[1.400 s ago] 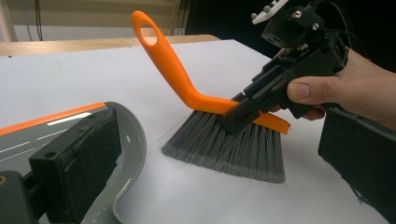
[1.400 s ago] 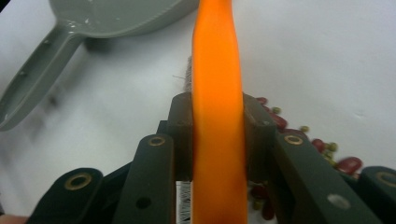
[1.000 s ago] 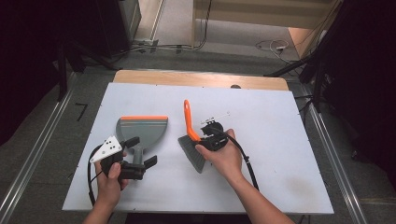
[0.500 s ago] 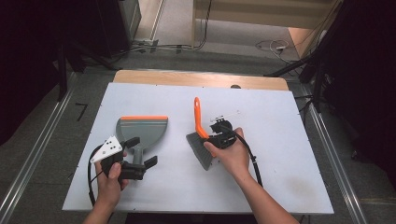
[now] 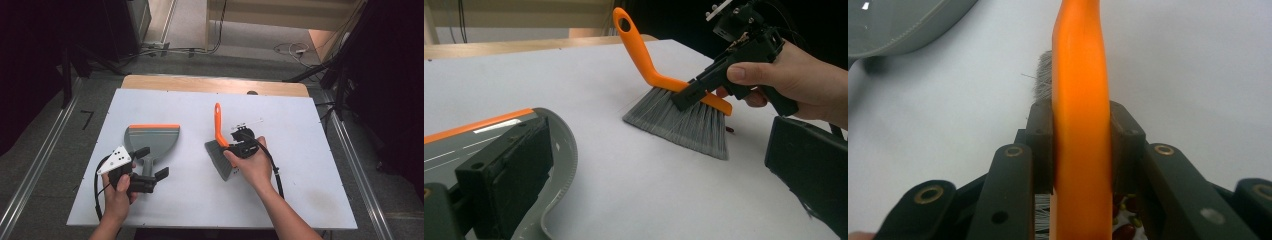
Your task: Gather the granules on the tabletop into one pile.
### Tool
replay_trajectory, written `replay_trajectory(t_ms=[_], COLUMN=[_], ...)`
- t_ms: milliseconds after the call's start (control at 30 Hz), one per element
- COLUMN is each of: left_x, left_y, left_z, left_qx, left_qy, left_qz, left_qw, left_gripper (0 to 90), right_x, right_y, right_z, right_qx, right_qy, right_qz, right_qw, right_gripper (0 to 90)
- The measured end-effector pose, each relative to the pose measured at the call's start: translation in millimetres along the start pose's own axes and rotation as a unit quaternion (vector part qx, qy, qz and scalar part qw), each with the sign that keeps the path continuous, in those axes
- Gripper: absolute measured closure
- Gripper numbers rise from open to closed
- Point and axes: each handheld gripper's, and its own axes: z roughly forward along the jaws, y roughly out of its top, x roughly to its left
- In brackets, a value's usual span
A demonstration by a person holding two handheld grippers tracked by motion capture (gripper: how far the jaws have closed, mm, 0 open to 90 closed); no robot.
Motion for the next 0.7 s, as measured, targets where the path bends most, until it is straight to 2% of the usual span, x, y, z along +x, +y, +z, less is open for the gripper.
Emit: replay_trajectory(t_ms=[700], left_x=[-0.3], left_y=[0.0], left_z=[0.0], left_qx=[0.000], left_qy=[0.000], left_qz=[-0.001], left_qw=[1.0000], left_gripper=[0.0], right_x=[-19.9], right_y=[-3.4], right_z=[-9.5], right_qx=[-0.006], right_qy=[-0.014], right_qz=[0.018], right_qw=[0.9997], right_gripper=[67.4])
